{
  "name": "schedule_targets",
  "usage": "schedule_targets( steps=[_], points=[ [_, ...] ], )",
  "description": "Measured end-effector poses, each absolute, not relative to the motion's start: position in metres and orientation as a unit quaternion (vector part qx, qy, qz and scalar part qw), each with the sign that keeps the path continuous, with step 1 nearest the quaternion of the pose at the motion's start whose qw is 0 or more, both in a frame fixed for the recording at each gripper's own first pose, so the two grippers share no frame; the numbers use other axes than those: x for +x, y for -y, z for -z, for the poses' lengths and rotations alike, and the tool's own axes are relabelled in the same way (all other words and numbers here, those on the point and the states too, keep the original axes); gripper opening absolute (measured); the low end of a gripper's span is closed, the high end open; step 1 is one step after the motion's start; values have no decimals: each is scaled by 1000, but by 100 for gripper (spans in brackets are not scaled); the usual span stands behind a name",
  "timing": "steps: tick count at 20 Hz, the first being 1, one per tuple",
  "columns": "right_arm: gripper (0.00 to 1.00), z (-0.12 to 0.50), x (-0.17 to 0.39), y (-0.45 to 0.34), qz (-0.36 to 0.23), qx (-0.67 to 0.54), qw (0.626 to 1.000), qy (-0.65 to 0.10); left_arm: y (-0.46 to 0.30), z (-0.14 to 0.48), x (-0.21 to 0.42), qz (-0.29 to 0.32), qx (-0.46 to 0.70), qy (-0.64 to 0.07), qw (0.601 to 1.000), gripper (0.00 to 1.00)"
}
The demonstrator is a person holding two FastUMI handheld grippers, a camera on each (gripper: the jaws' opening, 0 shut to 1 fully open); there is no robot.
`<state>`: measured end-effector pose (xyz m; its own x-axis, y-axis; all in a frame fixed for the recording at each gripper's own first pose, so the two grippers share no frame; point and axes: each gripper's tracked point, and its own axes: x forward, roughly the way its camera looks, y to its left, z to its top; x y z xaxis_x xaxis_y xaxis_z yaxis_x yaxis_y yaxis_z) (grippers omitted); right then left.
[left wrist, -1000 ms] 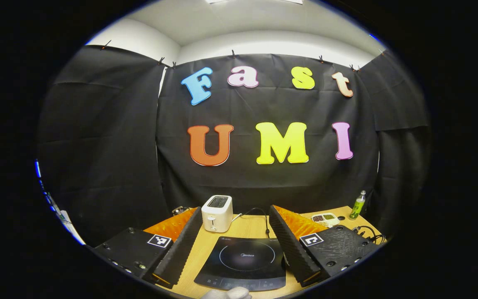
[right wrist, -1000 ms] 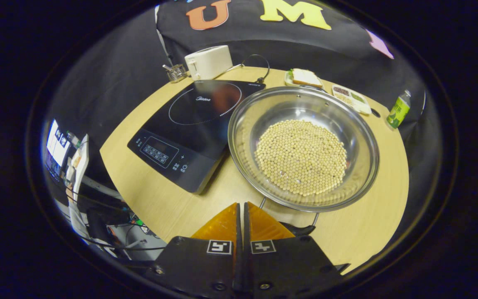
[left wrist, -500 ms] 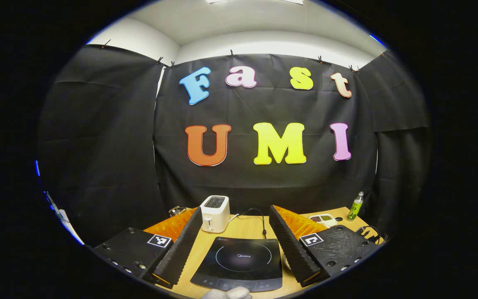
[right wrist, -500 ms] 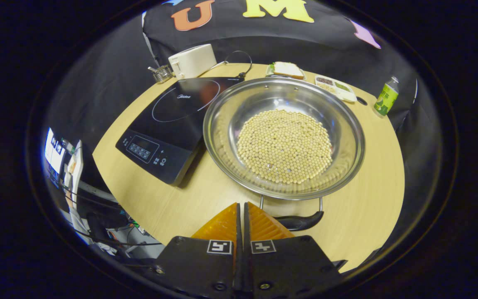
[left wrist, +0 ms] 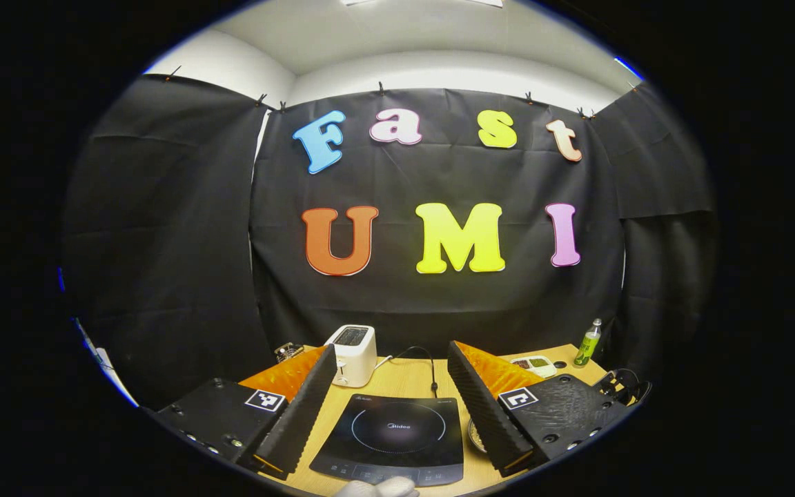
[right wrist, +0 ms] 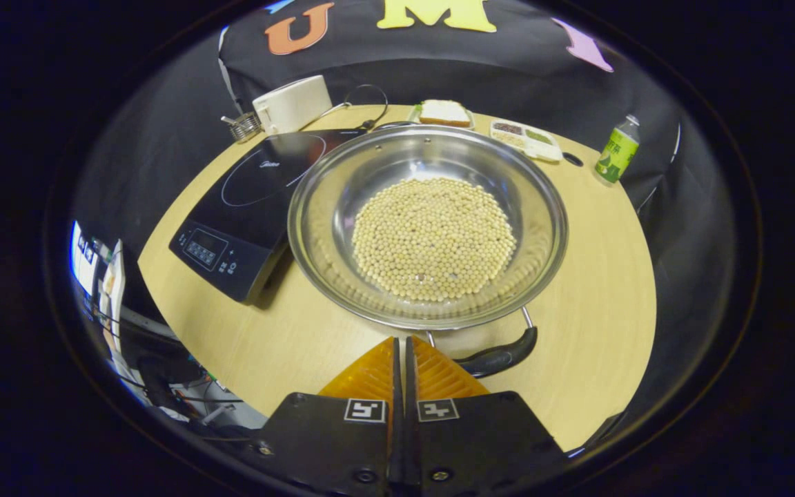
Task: First push the handle of the pot to place it horizontally, then grasp the pot with both hands and set it on the induction cooktop.
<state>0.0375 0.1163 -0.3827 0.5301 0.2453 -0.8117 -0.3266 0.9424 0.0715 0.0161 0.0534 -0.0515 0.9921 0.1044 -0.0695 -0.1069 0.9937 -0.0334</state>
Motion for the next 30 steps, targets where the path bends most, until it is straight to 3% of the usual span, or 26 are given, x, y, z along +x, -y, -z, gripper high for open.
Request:
schedule_targets(
  steps=[15, 28, 30],
  points=[
    [1, 386, 70, -54, -130, -60, 872, -467, -40, 56, 22, -73, -18, -45, 996, 96],
    [4, 388, 114, 4, -162, -151, 862, -456, -13, 70, 31, -112, -13, -64, 991, 96],
    [0, 387, 125, 13, -167, -165, 860, -453, -7, 75, 33, -119, -17, -71, 990, 96]
  ],
)
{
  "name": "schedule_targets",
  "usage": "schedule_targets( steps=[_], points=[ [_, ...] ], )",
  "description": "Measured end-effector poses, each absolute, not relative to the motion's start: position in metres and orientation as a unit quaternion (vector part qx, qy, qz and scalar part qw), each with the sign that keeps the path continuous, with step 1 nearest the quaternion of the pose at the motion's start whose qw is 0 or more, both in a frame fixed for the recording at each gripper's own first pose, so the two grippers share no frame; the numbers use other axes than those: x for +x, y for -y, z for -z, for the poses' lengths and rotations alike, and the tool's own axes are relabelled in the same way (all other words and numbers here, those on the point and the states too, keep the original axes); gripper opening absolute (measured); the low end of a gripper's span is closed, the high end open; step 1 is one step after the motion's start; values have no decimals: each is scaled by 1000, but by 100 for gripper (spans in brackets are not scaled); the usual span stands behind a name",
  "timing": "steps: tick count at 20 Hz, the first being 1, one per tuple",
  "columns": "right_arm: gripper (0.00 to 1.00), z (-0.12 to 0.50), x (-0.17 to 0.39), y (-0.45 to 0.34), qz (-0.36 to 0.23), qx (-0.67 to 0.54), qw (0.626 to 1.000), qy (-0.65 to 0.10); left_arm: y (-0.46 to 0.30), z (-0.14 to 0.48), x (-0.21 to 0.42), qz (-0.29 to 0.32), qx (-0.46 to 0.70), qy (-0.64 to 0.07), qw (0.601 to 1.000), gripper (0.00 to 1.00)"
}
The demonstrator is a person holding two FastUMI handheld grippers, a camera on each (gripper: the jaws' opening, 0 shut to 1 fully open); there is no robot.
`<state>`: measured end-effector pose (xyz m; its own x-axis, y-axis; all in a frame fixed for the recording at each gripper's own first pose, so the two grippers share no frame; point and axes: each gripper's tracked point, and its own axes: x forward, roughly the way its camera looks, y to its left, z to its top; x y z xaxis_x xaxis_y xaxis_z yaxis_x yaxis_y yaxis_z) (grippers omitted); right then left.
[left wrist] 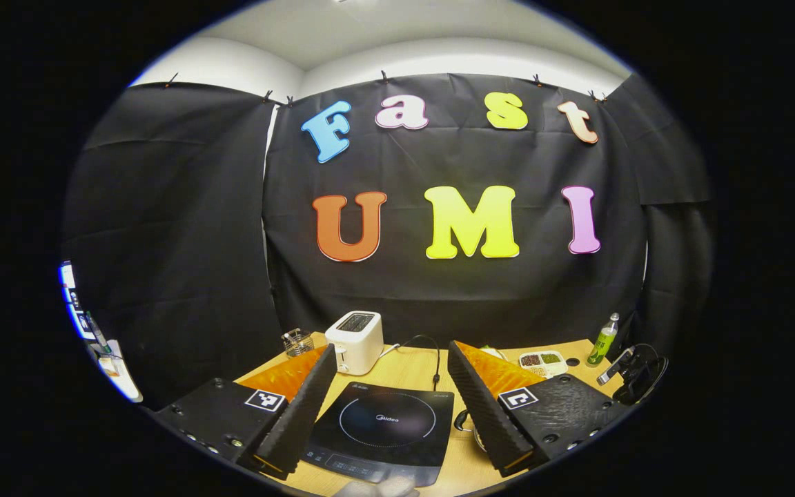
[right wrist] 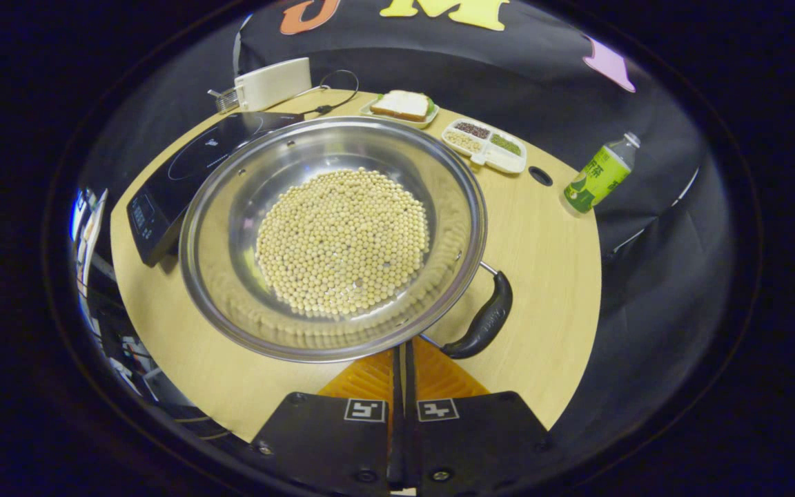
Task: First push the handle of the pot to place it horizontally, then grasp the pot with both hands and set it on the induction cooktop.
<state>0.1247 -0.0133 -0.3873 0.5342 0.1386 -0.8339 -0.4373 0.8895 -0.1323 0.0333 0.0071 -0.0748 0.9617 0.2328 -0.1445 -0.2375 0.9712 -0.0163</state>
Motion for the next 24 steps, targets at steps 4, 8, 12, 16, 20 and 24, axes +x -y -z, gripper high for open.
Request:
schedule_targets(
  steps=[4, 8, 12, 16, 20, 24],
  points=[
    [1, 387, 143, 27, -184, -180, 855, -450, 4, 78, 40, -128, -22, -72, 989, 100],
    [4, 386, 160, 38, -200, -209, 850, -440, 17, 83, 47, -133, -21, -79, 988, 97],
    [1, 385, 166, 42, -201, -199, 854, -436, 28, 87, 54, -131, -20, -85, 988, 97],
    [2, 374, 159, 45, -181, -168, 875, -416, 36, 91, 56, -117, -9, -86, 989, 96],
    [19, 358, 142, 56, -155, -148, 894, -393, 41, 96, 57, -95, -3, -84, 992, 97],
    [61, 336, 124, 61, -127, -111, 915, -366, 47, 101, 58, -65, -4, -90, 994, 97]
  ],
)
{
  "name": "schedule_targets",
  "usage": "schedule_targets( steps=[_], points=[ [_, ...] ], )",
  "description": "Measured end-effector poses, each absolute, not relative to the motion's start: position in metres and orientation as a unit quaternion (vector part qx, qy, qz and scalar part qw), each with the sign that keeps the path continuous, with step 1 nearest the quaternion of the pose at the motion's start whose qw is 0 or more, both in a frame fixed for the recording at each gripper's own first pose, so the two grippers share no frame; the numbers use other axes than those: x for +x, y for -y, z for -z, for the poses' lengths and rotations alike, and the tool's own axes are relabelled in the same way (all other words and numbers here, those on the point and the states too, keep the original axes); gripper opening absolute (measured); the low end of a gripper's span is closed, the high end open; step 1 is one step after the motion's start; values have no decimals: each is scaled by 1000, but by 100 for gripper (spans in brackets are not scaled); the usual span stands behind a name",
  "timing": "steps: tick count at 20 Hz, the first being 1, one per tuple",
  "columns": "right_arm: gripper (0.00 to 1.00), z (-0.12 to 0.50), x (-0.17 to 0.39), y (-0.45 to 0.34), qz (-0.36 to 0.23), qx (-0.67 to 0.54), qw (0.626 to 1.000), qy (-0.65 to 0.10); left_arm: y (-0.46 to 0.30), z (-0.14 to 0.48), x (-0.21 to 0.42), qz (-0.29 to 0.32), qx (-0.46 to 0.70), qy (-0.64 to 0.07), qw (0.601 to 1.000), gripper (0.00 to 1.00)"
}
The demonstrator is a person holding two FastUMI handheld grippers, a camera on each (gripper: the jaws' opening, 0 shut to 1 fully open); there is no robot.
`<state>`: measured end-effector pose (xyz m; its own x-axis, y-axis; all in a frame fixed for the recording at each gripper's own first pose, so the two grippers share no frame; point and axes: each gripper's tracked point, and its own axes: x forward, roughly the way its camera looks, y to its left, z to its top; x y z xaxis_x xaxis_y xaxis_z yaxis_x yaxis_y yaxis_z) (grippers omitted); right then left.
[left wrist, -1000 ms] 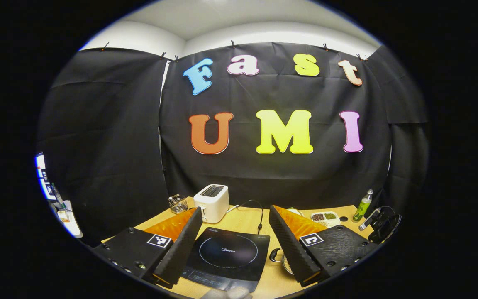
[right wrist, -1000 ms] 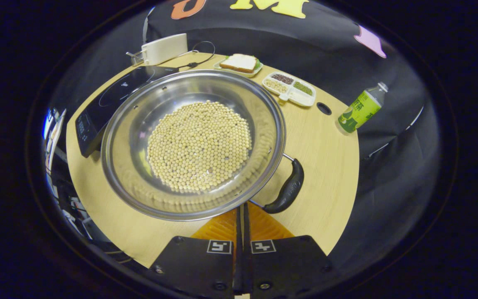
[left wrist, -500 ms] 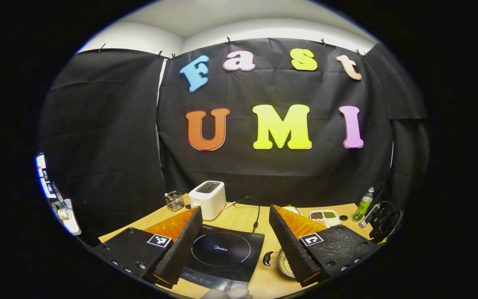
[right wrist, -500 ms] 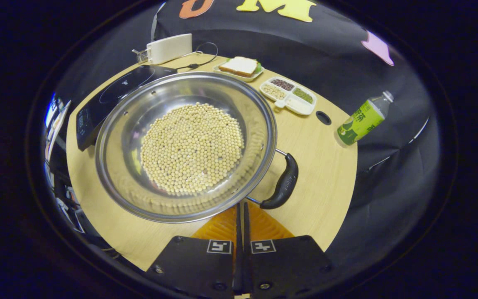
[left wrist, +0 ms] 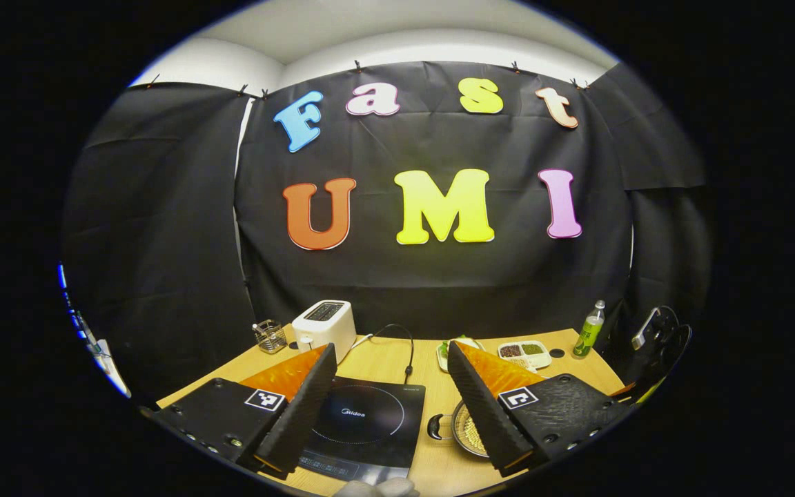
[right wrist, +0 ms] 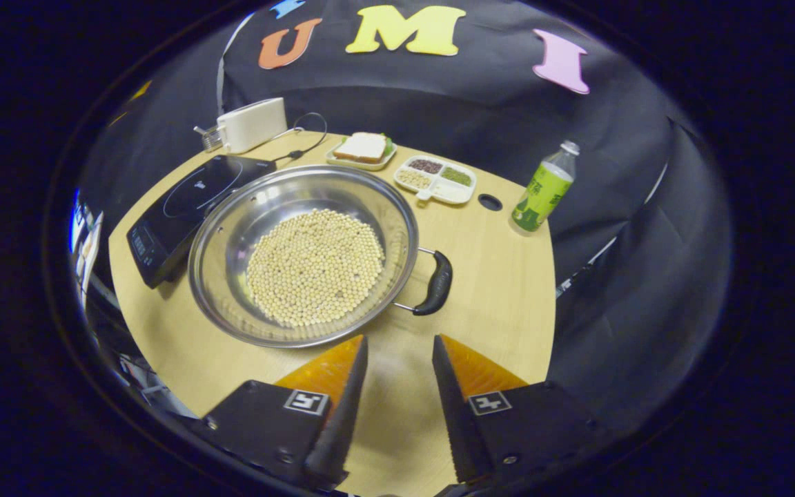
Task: First push the handle of the pot to place it horizontally, then grasp the pot with both hands and set it on the induction cooktop.
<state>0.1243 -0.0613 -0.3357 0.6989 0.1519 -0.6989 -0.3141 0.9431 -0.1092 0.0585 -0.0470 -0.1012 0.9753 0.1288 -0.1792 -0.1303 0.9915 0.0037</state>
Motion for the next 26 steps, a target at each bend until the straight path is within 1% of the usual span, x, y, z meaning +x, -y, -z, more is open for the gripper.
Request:
schedule_targets(
  steps=[1, 2, 3, 4, 5, 6, 7, 8, 9, 10, 11, 12, 13, 14, 15, 16, 17, 18, 19, 20, 26],
  points=[
    [72, 335, 121, 63, -121, -101, 919, -362, 49, 103, 59, -58, -2, -91, 994, 96],
    [75, 329, 116, 63, -112, -91, 924, -354, 50, 104, 59, -50, -1, -91, 995, 96],
    [70, 323, 112, 65, -103, -81, 928, -348, 53, 106, 60, -42, 0, -93, 995, 96],
    [70, 320, 109, 67, -94, -72, 931, -345, 57, 108, 62, -33, 0, -95, 995, 96],
    [75, 318, 107, 70, -87, -62, 933, -343, 59, 112, 63, -25, 1, -98, 995, 97],
    [83, 312, 103, 70, -81, -50, 937, -338, 62, 115, 63, -18, 1, -99, 995, 97],
    [89, 311, 104, 71, -73, -38, 939, -333, 66, 122, 64, -11, 1, -105, 994, 96],
    [85, 310, 103, 73, -67, -30, 940, -332, 70, 129, 64, -5, 1, -111, 994, 96],
    [89, 310, 102, 74, -62, -22, 942, -330, 73, 135, 65, 0, 1, -116, 993, 96],
    [86, 310, 102, 74, -59, -13, 943, -327, 77, 144, 66, 5, 1, -125, 992, 97],
    [89, 309, 103, 74, -58, -7, 944, -326, 81, 156, 67, 11, -1, -137, 991, 97],
    [86, 308, 104, 74, -57, -2, 945, -323, 85, 166, 68, 15, -3, -145, 989, 97],
    [89, 308, 107, 74, -55, 1, 945, -321, 88, 178, 69, 17, -8, -161, 987, 97],
    [86, 308, 109, 73, -57, 3, 946, -320, 91, 190, 70, 20, -14, -174, 984, 96],
    [86, 307, 112, 73, -57, 4, 946, -319, 95, 203, 72, 21, -23, -186, 982, 97],
    [89, 309, 116, 71, -60, 5, 946, -320, 98, 213, 74, 20, -30, -200, 979, 97],
    [89, 309, 120, 70, -62, 5, 945, -320, 100, 223, 76, 20, -33, -209, 977, 97],
    [86, 309, 125, 68, -66, 5, 944, -322, 102, 233, 77, 17, -34, -220, 975, 97],
    [89, 310, 130, 65, -69, 6, 944, -323, 105, 242, 80, 16, -34, -227, 973, 97],
    [86, 311, 136, 62, -74, 6, 943, -324, 108, 250, 83, 17, -33, -234, 972, 97],
    [86, 324, 177, 53, -92, 0, 936, -341, 126, 303, 102, 13, -34, -281, 959, 98]
  ],
)
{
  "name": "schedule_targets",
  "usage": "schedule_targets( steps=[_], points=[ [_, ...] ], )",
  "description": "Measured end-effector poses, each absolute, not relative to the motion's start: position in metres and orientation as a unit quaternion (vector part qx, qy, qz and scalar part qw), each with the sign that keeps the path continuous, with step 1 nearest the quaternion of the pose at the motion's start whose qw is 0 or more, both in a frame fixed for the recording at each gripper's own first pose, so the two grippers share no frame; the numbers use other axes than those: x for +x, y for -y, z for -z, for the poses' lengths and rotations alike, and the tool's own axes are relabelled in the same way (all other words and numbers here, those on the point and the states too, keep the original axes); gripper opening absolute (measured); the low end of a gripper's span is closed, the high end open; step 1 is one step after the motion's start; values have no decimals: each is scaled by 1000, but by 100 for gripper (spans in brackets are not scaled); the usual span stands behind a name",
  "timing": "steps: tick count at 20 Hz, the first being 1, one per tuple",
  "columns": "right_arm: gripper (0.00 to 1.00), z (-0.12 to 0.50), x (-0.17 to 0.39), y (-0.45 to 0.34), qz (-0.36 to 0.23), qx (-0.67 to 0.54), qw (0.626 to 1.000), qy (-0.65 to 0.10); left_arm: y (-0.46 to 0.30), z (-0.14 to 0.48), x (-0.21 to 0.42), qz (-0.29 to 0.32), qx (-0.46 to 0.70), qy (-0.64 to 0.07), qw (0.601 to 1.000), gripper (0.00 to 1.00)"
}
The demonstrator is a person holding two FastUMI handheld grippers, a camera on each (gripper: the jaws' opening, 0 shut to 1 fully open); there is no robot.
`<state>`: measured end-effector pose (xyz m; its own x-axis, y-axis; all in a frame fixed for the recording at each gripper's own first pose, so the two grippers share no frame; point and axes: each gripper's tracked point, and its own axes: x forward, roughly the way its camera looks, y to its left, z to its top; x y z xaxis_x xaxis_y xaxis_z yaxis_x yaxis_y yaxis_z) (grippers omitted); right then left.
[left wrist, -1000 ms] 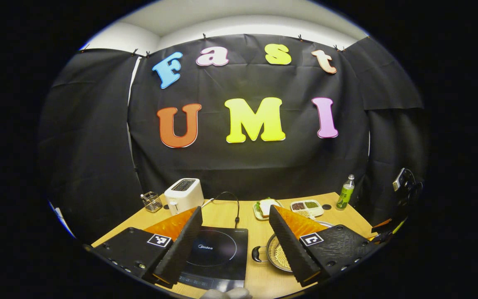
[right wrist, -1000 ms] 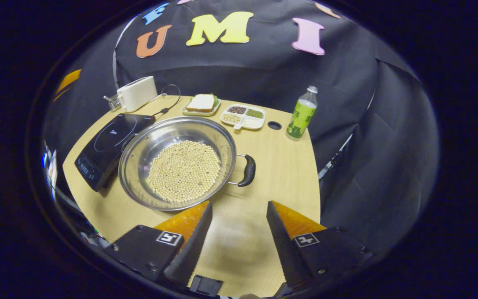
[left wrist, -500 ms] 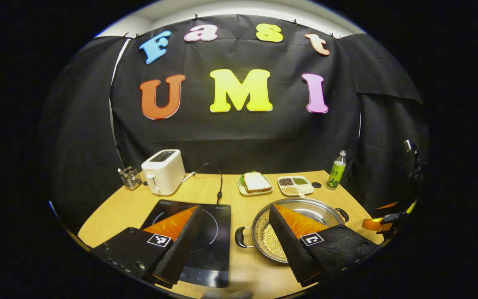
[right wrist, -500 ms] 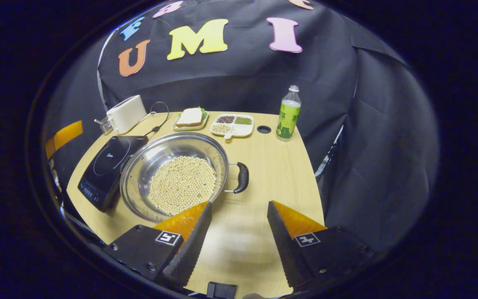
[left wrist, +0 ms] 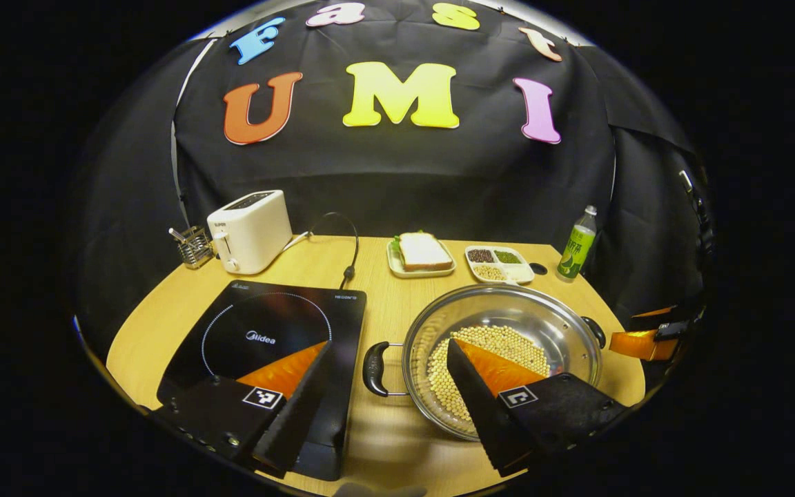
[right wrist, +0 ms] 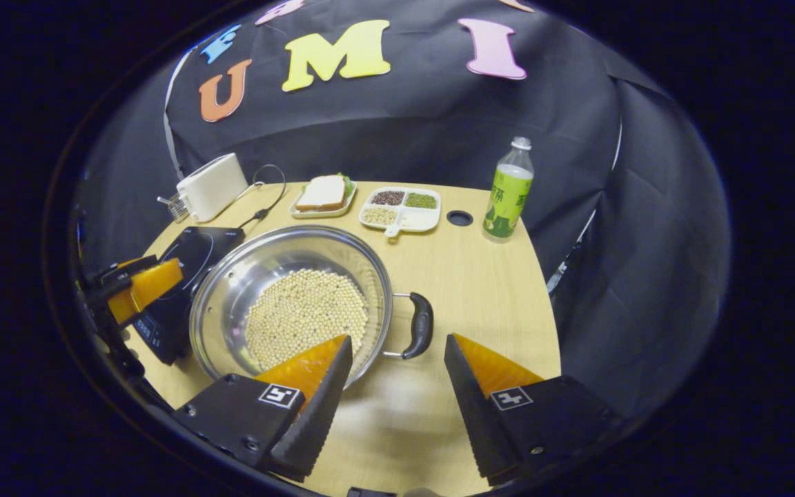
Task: First push the handle of the pot to place it horizontally, then grasp the pot with both hands and set it on the induction cooktop.
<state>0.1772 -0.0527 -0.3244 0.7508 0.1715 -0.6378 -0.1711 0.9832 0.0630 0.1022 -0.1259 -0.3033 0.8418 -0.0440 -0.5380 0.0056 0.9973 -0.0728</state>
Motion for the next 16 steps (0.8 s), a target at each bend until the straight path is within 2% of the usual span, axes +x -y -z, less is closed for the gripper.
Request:
schedule_targets(
  steps=[2, 3, 5, 7, 8, 9, 12, 15, 16],
  points=[
    [86, 334, 191, 52, -92, -1, 933, -349, 128, 318, 108, 9, -31, -293, 956, 97],
    [89, 338, 195, 50, -92, -1, 931, -353, 128, 326, 110, 9, -31, -301, 953, 98],
    [85, 345, 203, 49, -96, -1, 928, -361, 128, 338, 115, 6, -35, -314, 949, 97],
    [88, 352, 209, 47, -98, -3, 925, -368, 126, 347, 121, 2, -34, -324, 946, 97],
    [85, 354, 212, 47, -98, -6, 923, -371, 127, 353, 124, 2, -35, -328, 944, 97],
    [88, 357, 214, 47, -98, -9, 922, -374, 128, 357, 126, 3, -37, -333, 942, 97],
    [87, 362, 221, 46, -99, -9, 920, -380, 132, 370, 129, 11, -44, -349, 936, 97],
    [82, 364, 223, 46, -101, -6, 917, -387, 137, 379, 133, 16, -46, -357, 933, 97],
    [87, 365, 224, 46, -101, -5, 915, -390, 138, 381, 132, 15, -44, -360, 932, 97]
  ],
)
